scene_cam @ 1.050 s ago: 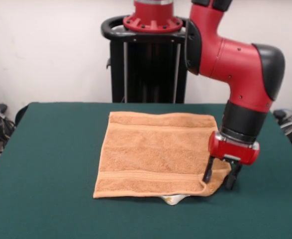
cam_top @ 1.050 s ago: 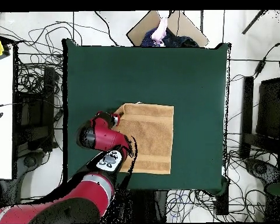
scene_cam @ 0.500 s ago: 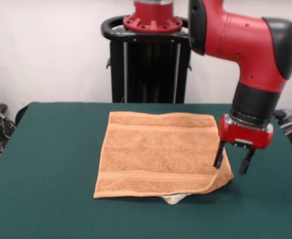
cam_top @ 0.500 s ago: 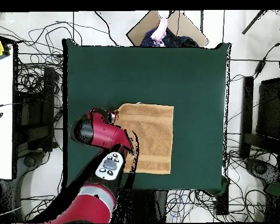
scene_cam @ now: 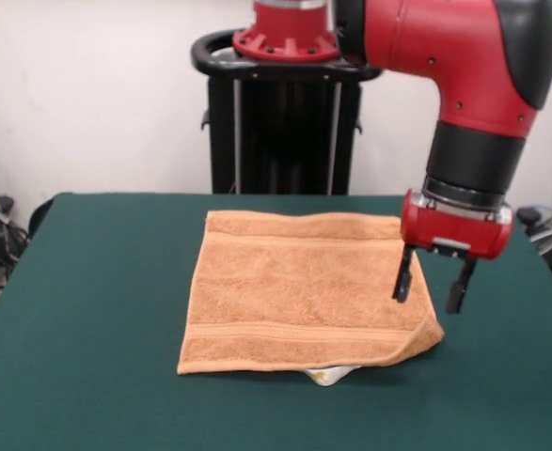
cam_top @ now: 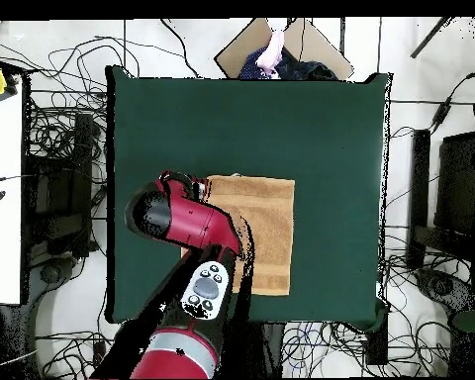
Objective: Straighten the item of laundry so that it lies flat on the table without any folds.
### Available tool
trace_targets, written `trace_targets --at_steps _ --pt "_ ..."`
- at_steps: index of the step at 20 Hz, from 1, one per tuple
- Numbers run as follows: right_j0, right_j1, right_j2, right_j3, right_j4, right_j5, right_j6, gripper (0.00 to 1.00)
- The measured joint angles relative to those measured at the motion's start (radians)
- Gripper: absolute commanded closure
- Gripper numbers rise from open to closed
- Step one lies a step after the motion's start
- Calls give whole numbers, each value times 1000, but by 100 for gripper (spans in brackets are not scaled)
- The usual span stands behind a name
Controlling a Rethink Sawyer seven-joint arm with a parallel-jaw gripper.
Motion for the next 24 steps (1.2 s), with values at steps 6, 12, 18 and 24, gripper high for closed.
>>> trace_targets --at_steps 6,12,18,24 --pt "-28 -12 7 10 -73 0 0 0" --pt "-70 -13 23 34 -163 -1 0 0" --pt "-107 4 36 78 -266 -61 0 0" --pt "-111 64 45 98 -317 -175 0 0"
